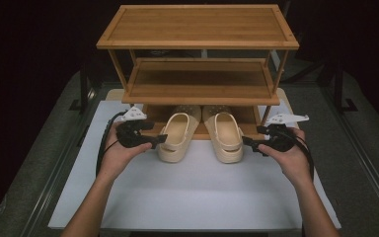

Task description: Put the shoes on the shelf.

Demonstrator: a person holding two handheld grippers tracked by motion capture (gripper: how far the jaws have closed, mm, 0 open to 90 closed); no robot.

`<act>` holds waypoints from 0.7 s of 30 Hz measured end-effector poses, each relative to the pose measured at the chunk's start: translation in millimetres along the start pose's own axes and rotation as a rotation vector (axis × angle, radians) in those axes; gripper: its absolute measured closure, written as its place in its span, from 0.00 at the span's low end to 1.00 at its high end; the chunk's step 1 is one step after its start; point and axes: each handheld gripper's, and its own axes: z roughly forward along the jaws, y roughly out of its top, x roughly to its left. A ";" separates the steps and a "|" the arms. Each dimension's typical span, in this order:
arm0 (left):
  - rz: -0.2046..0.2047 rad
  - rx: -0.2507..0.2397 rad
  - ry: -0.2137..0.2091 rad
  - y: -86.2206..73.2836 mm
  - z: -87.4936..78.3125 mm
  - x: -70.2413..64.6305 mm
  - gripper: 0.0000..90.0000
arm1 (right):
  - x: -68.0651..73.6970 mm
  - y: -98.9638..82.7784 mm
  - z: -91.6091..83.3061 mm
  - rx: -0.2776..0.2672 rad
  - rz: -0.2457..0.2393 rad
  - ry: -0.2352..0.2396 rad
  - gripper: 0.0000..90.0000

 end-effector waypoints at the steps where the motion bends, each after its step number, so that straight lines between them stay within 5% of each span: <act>1: 0.002 0.004 0.000 -4.0 -2.1 -1.4 0.32 | 0.7 -4.2 -1.6 0.004 0.000 0.005 0.31; 11: 0.009 0.030 -0.008 -46.3 2.5 -7.9 0.32 | 11.0 -39.9 4.3 0.058 0.000 0.046 0.29; 21: -0.001 0.073 -0.019 -63.5 26.1 -6.9 0.33 | 15.1 -55.0 26.2 0.091 -0.012 0.063 0.31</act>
